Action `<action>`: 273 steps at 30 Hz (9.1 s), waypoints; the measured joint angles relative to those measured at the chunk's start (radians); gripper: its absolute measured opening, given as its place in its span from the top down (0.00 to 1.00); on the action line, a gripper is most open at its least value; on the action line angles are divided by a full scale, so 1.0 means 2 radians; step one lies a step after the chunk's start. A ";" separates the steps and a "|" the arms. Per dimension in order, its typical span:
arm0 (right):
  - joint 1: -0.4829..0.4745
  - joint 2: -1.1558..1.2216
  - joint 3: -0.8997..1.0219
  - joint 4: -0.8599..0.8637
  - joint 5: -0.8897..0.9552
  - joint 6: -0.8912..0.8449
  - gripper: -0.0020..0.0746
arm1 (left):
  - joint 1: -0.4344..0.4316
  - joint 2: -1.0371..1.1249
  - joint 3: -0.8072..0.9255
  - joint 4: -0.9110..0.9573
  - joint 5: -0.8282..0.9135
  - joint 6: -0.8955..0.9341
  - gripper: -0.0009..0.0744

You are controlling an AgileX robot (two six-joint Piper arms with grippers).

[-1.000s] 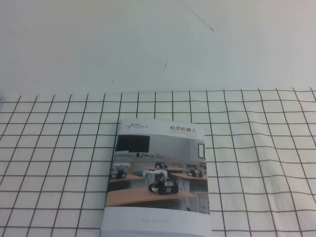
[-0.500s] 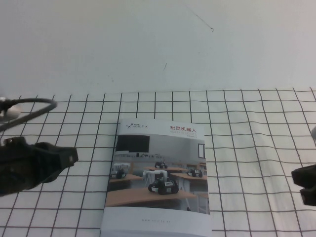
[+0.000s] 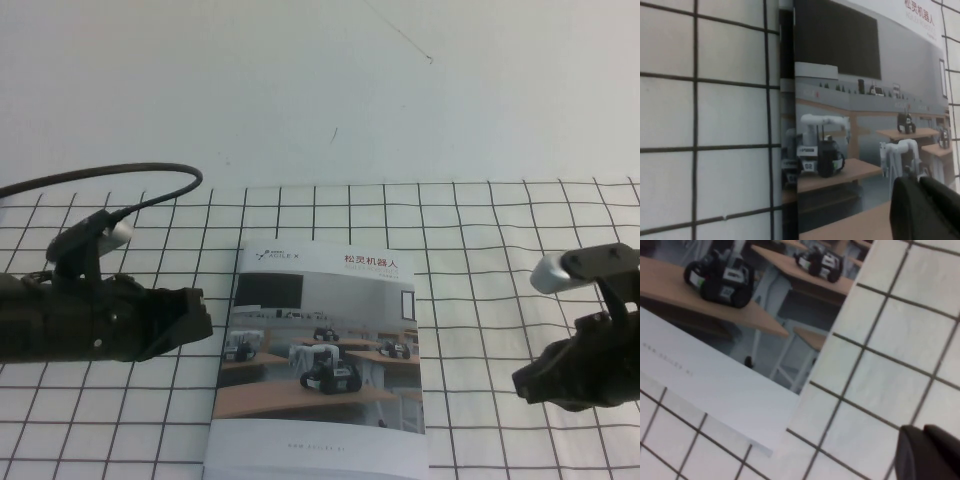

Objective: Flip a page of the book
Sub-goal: Open the closed book

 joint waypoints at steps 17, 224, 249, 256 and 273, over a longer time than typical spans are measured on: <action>0.029 0.050 -0.039 0.188 0.002 -0.102 0.51 | -0.030 0.148 -0.007 -0.150 -0.028 0.121 0.99; 0.035 0.217 -0.160 0.373 0.195 -0.241 0.41 | -0.030 0.195 -0.017 -0.207 0.031 0.155 0.99; 0.035 0.212 -0.160 0.398 0.261 -0.244 0.41 | -0.030 0.196 -0.017 -0.209 0.033 0.163 0.99; 0.035 0.206 -0.160 0.392 0.261 -0.246 0.41 | -0.030 0.196 -0.017 -0.209 0.033 0.163 0.99; 0.036 0.186 -0.160 0.387 0.238 -0.247 0.42 | -0.030 0.196 -0.017 -0.211 0.035 0.163 0.99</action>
